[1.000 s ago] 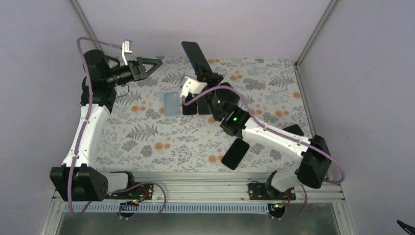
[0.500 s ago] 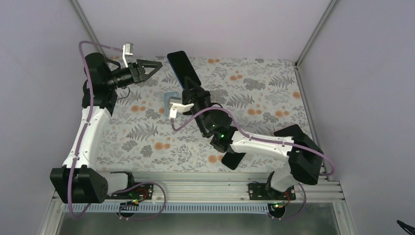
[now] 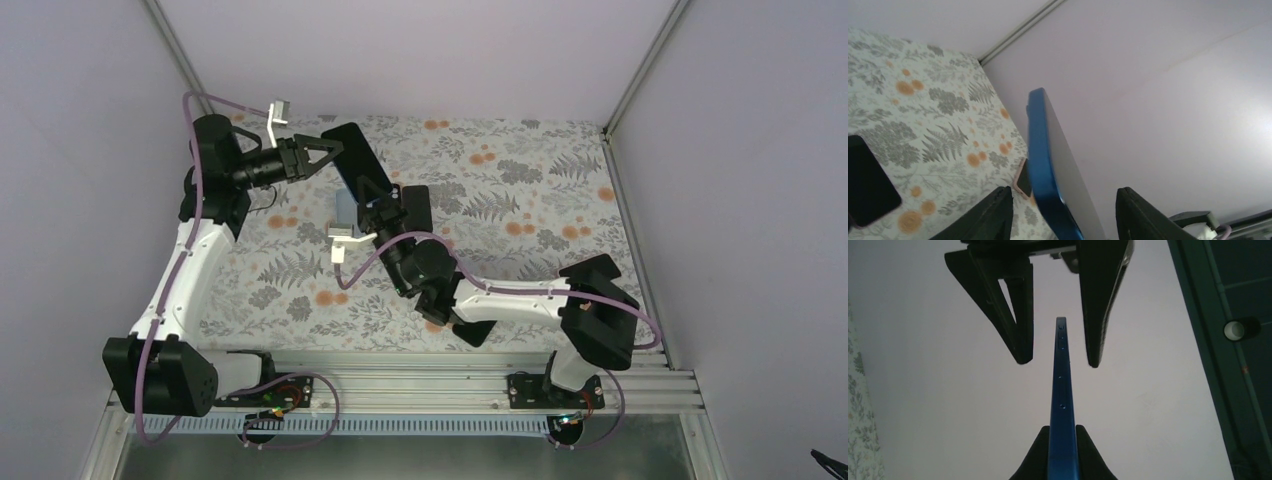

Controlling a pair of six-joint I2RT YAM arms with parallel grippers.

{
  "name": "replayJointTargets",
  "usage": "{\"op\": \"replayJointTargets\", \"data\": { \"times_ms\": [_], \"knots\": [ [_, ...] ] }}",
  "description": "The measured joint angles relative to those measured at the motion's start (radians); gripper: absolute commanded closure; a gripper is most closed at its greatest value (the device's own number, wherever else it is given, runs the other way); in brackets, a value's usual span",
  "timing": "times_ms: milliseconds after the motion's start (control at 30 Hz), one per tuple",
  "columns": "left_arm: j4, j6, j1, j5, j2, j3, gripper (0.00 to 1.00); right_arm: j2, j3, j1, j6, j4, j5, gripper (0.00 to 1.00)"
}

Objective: Take the phone out of the phone case
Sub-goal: Place the phone at the center of the board.

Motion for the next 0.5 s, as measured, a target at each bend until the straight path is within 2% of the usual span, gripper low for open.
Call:
{"op": "replayJointTargets", "data": {
  "times_ms": [267, 433, 500],
  "knots": [
    [0.002, -0.012, -0.008, -0.001, 0.022, -0.001, 0.83, 0.041, -0.014, 0.018, -0.083, 0.094, 0.01, 0.95],
    [0.001, -0.051, -0.011, 0.005, 0.03, -0.003, 0.97, 0.047, -0.041, 0.021, -0.113, 0.116, 0.018, 0.85],
    [0.0, -0.063, -0.014, 0.011, 0.03, -0.003, 0.98, 0.054, -0.052, 0.021, -0.12, 0.12, 0.02, 0.78]
  ]
}}
